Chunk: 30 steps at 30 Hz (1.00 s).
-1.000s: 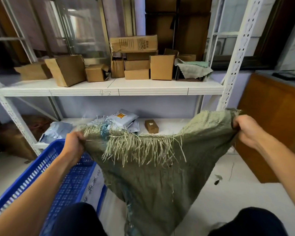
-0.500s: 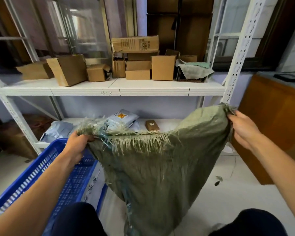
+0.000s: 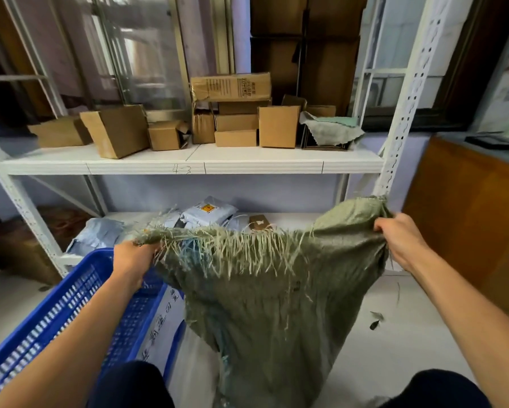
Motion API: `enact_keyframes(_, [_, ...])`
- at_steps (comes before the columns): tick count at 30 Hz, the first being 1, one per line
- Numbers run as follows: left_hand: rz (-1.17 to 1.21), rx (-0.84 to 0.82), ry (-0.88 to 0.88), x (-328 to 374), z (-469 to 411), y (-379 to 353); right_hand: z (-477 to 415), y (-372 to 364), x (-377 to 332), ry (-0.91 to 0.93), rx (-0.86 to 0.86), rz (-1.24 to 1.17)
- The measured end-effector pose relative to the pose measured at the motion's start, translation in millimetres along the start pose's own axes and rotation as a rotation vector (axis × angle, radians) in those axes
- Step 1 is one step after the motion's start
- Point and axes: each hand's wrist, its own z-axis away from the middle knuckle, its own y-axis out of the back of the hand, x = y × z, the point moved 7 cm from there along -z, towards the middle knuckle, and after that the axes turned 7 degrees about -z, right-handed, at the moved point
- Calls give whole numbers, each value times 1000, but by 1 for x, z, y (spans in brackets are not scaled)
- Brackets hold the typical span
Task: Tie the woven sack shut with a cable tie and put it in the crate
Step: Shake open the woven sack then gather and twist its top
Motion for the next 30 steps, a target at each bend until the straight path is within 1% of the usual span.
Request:
enact_keyframes(1, [-120, -6, -52, 3, -3, 1, 0, 2, -1, 12, 2, 17])
enact_keyframes(2, [-246, -61, -105, 7, -3, -3, -2, 3, 0, 31, 10, 26])
enact_keyframes(4, [-468, -226, -208, 15, 8, -14, -4, 6, -1, 63, 28, 49])
enact_keyframes(6, [-601, -337, -286, 22, 21, -19, -4, 9, -3, 76, 50, 46])
enact_keyframes(10, [-706, -493, -383, 31, 39, -13, -1, 22, -7, 111, 80, 103])
enact_keyframes(12, [-727, -551, -397, 33, 51, -13, 1, 27, -10, 116, 84, 139])
enact_keyframes(16, [-734, -697, -420, 27, 74, -17, 1, 25, -12, 96, 44, 121])
enact_keyframes(18, [-804, -751, -414, 23, 81, -17, -1, 27, -14, 93, 60, 96])
enact_keyframes(20, [-892, -739, -446, 21, 79, -20, -1, 31, -13, 64, 87, 59])
enact_keyframes(22, [-1025, -692, -565, 23, 76, -25, -2, 35, -11, 37, 121, 21])
enact_keyframes(24, [-1116, -542, -677, 32, 62, -25, -2, 37, -8, 29, 149, -8])
enact_keyframes(27, [-1136, -309, -685, 54, 47, -20, 2, 40, 1, 17, 196, 22])
enact_keyframes(30, [-1309, -248, -632, 61, 39, -24, 8, 32, 8, 26, 185, 29])
